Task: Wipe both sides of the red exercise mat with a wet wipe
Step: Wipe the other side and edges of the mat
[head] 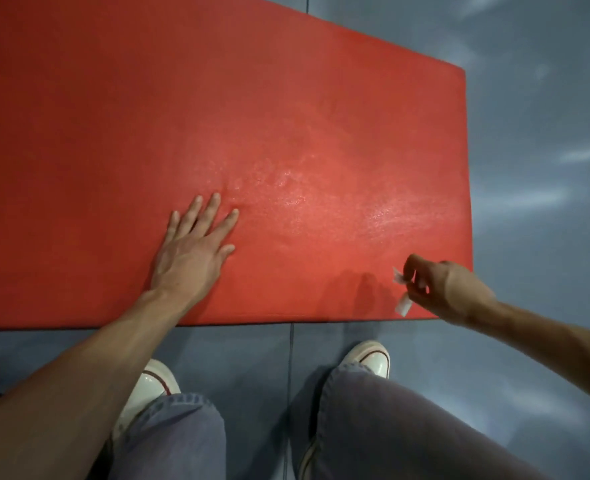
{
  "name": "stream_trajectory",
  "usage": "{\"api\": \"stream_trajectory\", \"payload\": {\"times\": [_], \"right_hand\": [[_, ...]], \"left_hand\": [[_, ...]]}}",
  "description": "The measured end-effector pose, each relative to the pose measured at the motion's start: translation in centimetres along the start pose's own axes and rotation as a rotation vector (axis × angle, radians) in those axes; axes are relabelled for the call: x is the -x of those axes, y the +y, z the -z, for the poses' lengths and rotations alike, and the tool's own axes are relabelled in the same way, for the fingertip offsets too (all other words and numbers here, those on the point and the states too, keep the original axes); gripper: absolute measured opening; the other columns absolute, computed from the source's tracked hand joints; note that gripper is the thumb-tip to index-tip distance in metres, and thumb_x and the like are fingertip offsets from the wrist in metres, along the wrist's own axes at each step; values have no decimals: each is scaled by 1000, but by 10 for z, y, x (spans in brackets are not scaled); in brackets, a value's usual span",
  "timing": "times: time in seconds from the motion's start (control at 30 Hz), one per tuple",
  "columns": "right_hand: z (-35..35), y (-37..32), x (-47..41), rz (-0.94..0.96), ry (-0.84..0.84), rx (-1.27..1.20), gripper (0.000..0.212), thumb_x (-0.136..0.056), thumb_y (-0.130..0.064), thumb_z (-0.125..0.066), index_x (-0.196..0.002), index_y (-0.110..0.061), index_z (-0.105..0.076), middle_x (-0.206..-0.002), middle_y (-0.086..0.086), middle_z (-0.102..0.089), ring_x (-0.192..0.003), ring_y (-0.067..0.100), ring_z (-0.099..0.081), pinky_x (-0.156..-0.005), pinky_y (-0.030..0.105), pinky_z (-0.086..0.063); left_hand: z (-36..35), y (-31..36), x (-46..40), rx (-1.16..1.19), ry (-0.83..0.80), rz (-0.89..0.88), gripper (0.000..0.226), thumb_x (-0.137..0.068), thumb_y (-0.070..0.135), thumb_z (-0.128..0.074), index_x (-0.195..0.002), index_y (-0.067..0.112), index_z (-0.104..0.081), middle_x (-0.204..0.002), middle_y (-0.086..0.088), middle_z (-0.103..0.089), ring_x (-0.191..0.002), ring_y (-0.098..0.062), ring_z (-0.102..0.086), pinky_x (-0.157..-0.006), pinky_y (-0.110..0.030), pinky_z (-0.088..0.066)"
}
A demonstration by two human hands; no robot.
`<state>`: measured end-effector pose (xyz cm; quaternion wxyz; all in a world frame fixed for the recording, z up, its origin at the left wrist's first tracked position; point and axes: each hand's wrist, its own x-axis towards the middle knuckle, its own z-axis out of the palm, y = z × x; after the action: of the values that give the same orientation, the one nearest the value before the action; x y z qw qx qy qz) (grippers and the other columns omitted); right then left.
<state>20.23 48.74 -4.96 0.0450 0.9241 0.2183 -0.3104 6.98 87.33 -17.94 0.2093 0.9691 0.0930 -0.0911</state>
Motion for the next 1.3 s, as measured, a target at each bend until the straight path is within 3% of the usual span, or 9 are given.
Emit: {"api": "stream_trajectory", "payload": {"times": [0.2, 0.43, 0.57, 0.67, 0.8, 0.9, 1.1, 1.17, 1.3], "right_hand": [[-4, 16, -45, 4, 11, 130, 12, -94, -31, -58, -102, -21, -56, -84, 12, -69, -78, 38, -67, -59, 35, -44], [-82, -58, -46, -334, 426, -430, 11, -101, -23, -49, -92, -19, -53, -84, 7, -66, -79, 35, -63, -65, 36, -42], [-119, -178, -25, 67, 472, -342, 15, -94, -12, -51, -102, -18, -61, -86, 0, -59, -77, 25, -55, -69, 42, -44], [-118, -167, -27, 264, 415, -172, 20, -86, -19, -61, -106, -21, -60, -87, -2, -57, -77, 25, -54, -67, 41, -43], [-98, -66, -40, -221, 510, -219, 27, -81, -32, -47, -103, -19, -57, -88, 3, -64, -80, 32, -60, -69, 42, -47], [-103, -87, -39, -414, 615, -320, 19, -83, -16, -52, -102, -15, -58, -91, 9, -62, -83, 34, -58, -71, 46, -47], [-135, -178, -25, 336, 416, -37, 30, -87, -18, -58, -116, -20, -53, -91, -1, -52, -80, 23, -47, -68, 39, -36], [-118, -128, -40, 238, 473, -43, 30, -81, -22, -55, -110, -24, -56, -91, -1, -56, -80, 26, -53, -67, 41, -39], [-78, -43, -67, -382, 616, -216, 17, -84, -17, -54, -101, -14, -56, -92, 13, -63, -83, 40, -59, -70, 48, -46]], "left_hand": [[-7, 1, 2, -27, 53, -25, 56, -106, 42, -37, -161, 31, -30, -171, -2, -13, -159, -26, -7, -126, -53, -7], [-4, 4, 3, -32, 49, -27, 62, -101, 46, -30, -161, 31, -28, -172, -2, -12, -159, -25, -6, -127, -51, -4], [-6, 5, 4, -52, 64, -28, 62, -101, 45, -32, -161, 30, -30, -171, -3, -14, -158, -27, -9, -127, -51, -6], [-5, 5, 3, -59, 47, -24, 62, -101, 46, -31, -161, 30, -27, -172, -2, -12, -159, -25, -6, -127, -50, -4], [-6, 6, 4, -55, 44, -11, 62, -101, 46, -31, -161, 30, -27, -172, -2, -11, -159, -25, -5, -127, -50, -3], [-6, 9, 4, -47, 56, 3, 62, -101, 44, -33, -161, 30, -28, -172, -2, -12, -159, -25, -5, -128, -50, -2], [-8, 7, 5, -53, 62, -10, 62, -101, 44, -33, -161, 30, -27, -172, -2, -11, -159, -24, -5, -128, -50, -3], [-8, 8, 4, -52, 64, -5, 62, -101, 44, -33, -161, 30, -28, -172, -2, -11, -159, -24, -4, -128, -50, -3], [-8, 10, 5, -41, 72, 3, 62, -100, 43, -35, -161, 30, -30, -172, -2, -13, -159, -24, -6, -128, -51, -4]]}}
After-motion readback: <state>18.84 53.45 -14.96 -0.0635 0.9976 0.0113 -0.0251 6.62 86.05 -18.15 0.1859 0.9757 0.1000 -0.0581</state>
